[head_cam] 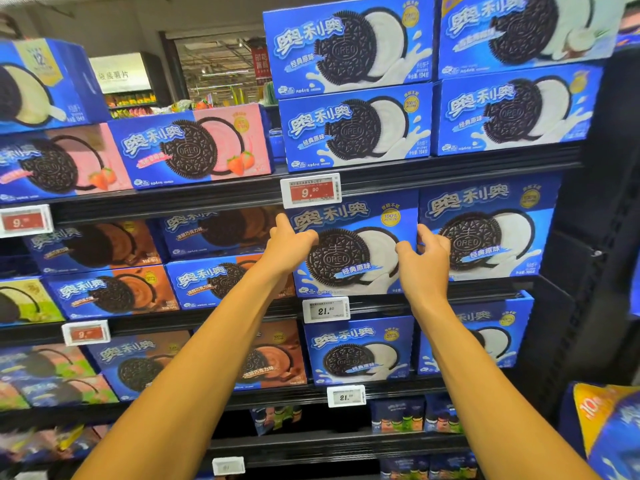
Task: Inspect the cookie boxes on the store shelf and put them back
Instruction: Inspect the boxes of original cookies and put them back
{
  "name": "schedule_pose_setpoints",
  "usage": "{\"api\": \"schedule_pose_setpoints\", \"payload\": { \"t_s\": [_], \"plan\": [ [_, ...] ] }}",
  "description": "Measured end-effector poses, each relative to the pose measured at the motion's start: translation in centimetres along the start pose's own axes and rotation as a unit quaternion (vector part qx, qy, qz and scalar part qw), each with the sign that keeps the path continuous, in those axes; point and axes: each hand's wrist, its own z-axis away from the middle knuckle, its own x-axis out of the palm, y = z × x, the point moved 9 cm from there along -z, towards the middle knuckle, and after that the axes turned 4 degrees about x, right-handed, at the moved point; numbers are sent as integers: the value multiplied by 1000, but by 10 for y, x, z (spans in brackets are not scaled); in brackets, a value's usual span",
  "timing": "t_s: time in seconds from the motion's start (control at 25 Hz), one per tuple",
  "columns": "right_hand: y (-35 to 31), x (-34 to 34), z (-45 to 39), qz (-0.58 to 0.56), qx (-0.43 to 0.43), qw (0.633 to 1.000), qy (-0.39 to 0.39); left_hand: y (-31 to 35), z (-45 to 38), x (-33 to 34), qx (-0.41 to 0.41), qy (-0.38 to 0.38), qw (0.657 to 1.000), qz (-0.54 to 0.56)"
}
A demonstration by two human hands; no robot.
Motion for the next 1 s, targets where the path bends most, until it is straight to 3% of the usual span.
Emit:
{"api": "schedule_pose_setpoints", "payload": {
  "t_s": [0.4, 1.0],
  "plan": [
    [-3, 13, -4, 53, 56, 996, -49, 7, -8, -4, -32, 3, 999, -1],
    [-7, -3, 15, 46, 45, 997, -45, -16, 27, -9, -24, 2, 1000, 0]
  ]
}}
